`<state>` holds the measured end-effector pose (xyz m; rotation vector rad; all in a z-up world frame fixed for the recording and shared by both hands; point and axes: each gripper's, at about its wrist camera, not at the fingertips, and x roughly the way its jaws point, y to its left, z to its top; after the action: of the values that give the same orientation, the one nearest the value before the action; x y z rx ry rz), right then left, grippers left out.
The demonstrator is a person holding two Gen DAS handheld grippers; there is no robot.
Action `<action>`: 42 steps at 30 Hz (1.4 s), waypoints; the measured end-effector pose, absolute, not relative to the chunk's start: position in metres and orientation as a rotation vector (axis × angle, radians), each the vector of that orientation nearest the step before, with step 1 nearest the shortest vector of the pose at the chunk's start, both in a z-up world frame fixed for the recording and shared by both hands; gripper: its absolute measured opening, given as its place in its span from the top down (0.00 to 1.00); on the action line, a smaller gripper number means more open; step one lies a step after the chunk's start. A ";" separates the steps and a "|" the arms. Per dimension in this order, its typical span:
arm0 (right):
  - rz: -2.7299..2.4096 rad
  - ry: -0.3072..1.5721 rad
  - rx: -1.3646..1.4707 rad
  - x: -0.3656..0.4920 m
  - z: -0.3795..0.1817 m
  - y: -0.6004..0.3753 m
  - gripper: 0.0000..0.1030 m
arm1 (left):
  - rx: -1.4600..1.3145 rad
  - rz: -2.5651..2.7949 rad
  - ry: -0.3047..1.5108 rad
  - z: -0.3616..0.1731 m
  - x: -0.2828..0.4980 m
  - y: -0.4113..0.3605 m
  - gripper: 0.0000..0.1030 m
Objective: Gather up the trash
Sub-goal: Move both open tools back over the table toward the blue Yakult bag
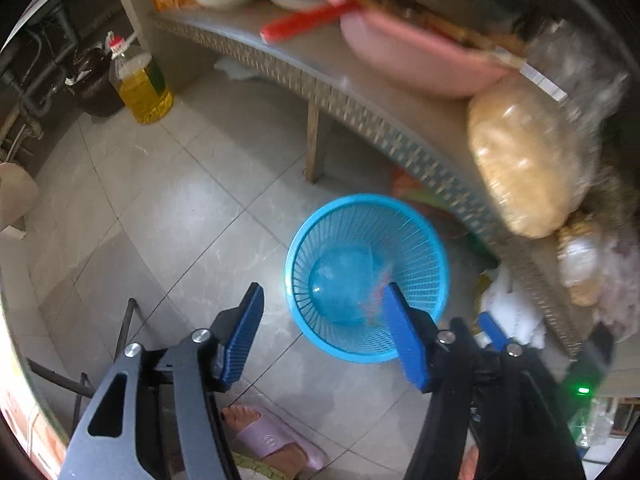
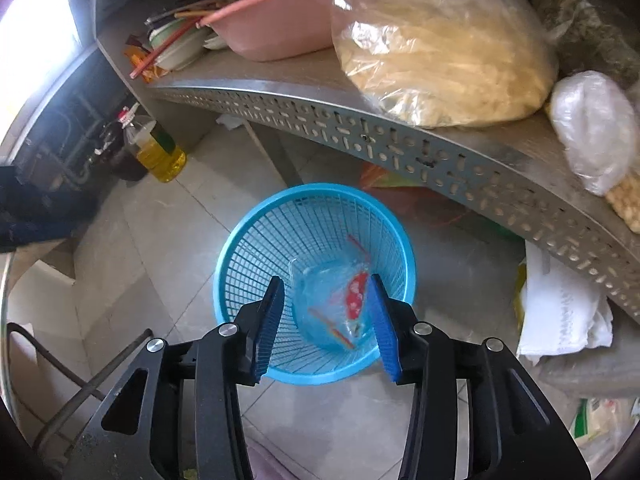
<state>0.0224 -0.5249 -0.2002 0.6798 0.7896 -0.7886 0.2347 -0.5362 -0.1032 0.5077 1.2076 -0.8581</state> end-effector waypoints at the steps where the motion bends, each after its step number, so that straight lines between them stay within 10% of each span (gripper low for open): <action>1: -0.785 0.783 0.673 0.017 -0.195 -0.521 0.60 | 0.480 -0.879 1.196 -0.089 0.233 -0.528 0.40; 13: -0.701 0.731 0.562 -0.015 -0.134 -0.475 0.46 | 0.201 -0.920 0.872 0.058 0.205 -0.325 0.20; 31: -0.416 0.574 0.243 0.031 -0.013 -0.343 0.08 | 0.094 -0.653 0.831 0.051 0.154 -0.119 0.08; 42: -0.326 0.655 0.150 0.065 -0.007 -0.275 0.08 | -0.129 -0.558 0.874 0.043 0.146 -0.042 0.06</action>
<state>0.0645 -0.2751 -0.0071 0.1504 0.6546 -0.3261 0.1460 -0.0415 0.0426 -0.1292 0.8736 -0.5581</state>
